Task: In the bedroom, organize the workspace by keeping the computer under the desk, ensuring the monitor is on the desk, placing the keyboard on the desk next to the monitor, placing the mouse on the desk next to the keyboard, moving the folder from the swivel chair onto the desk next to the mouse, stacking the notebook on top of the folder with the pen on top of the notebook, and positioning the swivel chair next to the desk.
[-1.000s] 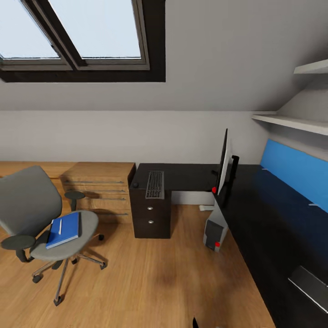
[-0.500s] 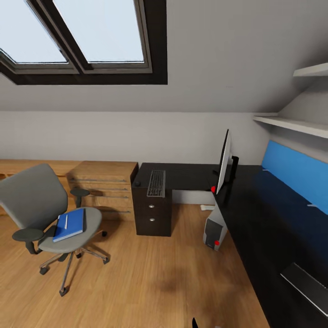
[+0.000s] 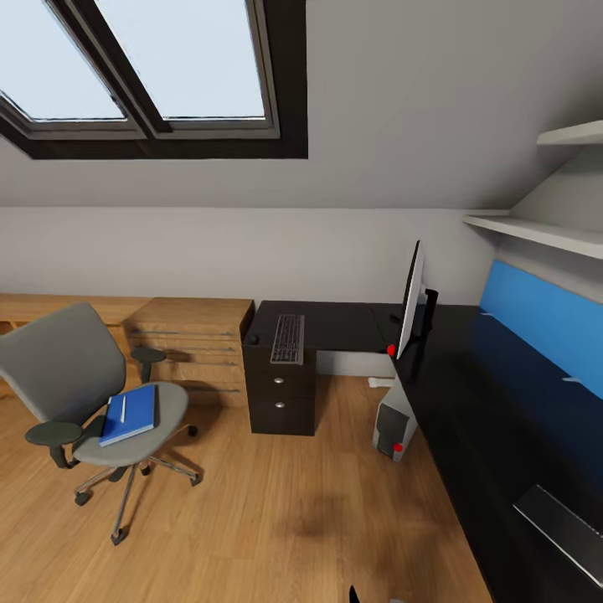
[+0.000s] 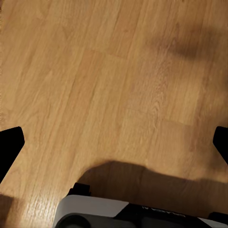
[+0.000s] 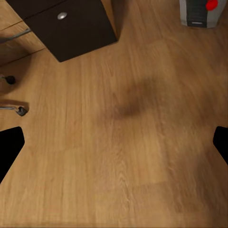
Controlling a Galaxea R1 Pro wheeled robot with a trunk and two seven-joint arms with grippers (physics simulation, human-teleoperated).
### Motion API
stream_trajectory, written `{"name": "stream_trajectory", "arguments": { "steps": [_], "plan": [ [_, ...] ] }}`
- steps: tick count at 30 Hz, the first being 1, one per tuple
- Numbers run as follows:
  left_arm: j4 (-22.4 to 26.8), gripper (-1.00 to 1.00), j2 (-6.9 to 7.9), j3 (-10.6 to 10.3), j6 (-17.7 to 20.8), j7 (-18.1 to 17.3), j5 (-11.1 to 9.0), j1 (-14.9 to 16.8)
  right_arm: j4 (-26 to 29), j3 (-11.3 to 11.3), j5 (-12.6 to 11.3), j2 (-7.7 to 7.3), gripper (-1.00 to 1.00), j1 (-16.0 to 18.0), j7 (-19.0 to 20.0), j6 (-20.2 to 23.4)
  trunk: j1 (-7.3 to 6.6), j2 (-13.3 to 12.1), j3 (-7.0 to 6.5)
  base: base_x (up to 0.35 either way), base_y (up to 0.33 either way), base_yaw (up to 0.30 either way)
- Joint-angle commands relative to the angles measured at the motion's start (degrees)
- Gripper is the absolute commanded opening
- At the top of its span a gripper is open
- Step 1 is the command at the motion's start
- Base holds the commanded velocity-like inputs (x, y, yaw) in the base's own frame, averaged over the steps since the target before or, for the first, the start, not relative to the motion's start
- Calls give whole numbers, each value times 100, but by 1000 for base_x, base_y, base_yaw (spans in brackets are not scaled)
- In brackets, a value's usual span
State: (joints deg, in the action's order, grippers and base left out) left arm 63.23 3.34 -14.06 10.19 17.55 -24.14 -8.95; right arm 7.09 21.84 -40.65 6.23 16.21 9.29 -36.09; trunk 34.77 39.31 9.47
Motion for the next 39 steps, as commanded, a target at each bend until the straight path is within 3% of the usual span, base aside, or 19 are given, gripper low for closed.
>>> {"name": "stream_trajectory", "arguments": {
  "steps": [1,4,6,7,12,13,15,18,19,20,22,25,30,35,39],
  "plan": [
    [14,100,1,-15,11,49,-40,2,18,26,-38,-14,100,5,37,-21,-21,-34,-11,0,0,0],
    [27,100,0,-20,10,48,-36,0,70,20,-34,-26,100,13,20,-19,-87,-155,-65,0,0,0],
    [334,100,-3,-24,29,45,-32,2,498,20,47,-94,100,56,-399,58,-130,-235,-101,0,0,0],
    [601,100,-15,-25,51,40,-31,4,830,21,182,-150,100,92,-781,185,-152,-275,-118,0,0,0],
    [1287,100,-130,-27,198,52,-19,6,1910,15,845,-251,100,151,-1847,957,-262,-476,-208,0,0,0],
    [1428,100,-172,-29,267,70,-15,7,2177,10,1010,-267,100,157,-2060,1193,-284,-516,-226,0,0,0],
    [1970,100,-392,-33,707,260,-3,12,3326,-20,1556,-369,100,171,-2835,2333,-328,-596,-262,0,0,0],
    [2457,100,-664,-34,1360,710,2,92,4573,-196,1831,-500,100,178,-3447,3851,-394,-716,-316,0,0,0],
    [2511,100,-707,-34,1464,797,1,138,4776,-282,1856,-516,100,178,-3511,4108,-416,-756,-334,0,0,0],
    [2587,100,-772,-35,1621,940,0,241,5142,-504,1892,-539,100,179,-3601,4540,-416,-756,-334,0,0,0],
    [2605,100,-826,-38,1748,1070,-3,357,5493,-861,1933,-559,100,175,-3657,4933,-416,-756,-334,0,0,0],
    [2522,100,-850,-38,1808,1158,2,431,5624,-1121,1999,-584,100,164,-3662,5161,-416,-756,-334,0,0,0],
    [2411,100,-760,-6,1831,1205,-5,471,5667,-1268,2023,-754,100,157,-3651,5267,-416,-756,-334,0,0,0],
    [2366,100,-514,-9,1832,1225,1,487,5680,-1315,1881,-1036,100,155,-3641,5300,-416,-756,-334,0,-107,-56],
    [2357,100,-482,-26,1824,1231,3,490,5674,-1322,1819,-1071,100,155,-3632,5303,-416,-756,-334,0,-285,-213]
  ]
}}
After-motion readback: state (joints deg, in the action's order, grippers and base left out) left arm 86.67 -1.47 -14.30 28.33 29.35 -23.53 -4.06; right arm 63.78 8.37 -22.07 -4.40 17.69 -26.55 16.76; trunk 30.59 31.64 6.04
